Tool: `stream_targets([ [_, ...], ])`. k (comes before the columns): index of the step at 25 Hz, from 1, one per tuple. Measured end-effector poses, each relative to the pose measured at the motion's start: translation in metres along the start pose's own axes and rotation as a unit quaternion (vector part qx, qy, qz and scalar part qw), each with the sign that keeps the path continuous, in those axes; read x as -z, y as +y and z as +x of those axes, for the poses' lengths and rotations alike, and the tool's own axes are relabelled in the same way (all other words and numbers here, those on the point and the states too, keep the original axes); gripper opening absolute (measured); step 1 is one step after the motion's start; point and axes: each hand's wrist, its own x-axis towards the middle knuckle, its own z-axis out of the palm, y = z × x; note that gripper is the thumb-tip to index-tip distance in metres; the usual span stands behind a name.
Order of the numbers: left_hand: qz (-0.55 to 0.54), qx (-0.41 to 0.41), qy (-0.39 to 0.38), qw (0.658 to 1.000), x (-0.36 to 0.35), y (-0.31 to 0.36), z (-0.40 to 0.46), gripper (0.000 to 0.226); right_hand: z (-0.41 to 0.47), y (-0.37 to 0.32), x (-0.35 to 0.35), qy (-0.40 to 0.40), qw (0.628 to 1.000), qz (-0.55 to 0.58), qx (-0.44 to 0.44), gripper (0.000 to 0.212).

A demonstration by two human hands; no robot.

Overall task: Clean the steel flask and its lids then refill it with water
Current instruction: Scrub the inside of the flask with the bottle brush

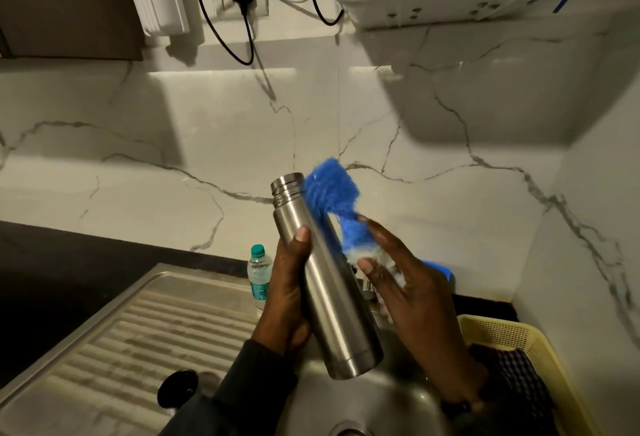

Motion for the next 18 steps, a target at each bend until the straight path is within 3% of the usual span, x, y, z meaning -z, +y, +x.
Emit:
stream_targets([
  [4, -0.088, 0.016, -0.002, 0.996, 0.009, 0.012, -0.004, 0.102, -0.017, 0.002, 0.005, -0.055, 0.998, 0.011, 0.043, 0.051],
  [8, -0.213, 0.005, -0.011, 0.977, 0.022, 0.015, -0.007, 0.094, -0.058, 0.022, 0.018, -0.075, 0.994, -0.080, 0.025, 0.046],
  [14, -0.139, 0.098, -0.044, 0.984, 0.006, -0.004, -0.014, 0.106, 0.001, 0.007, 0.011, -0.084, 0.992, -0.055, 0.078, 0.039],
  [18, -0.121, 0.068, 0.005, 0.990, 0.003, -0.003, -0.004, 0.071, 0.046, 0.013, 0.003, -0.062, 0.991, -0.087, 0.078, 0.053],
])
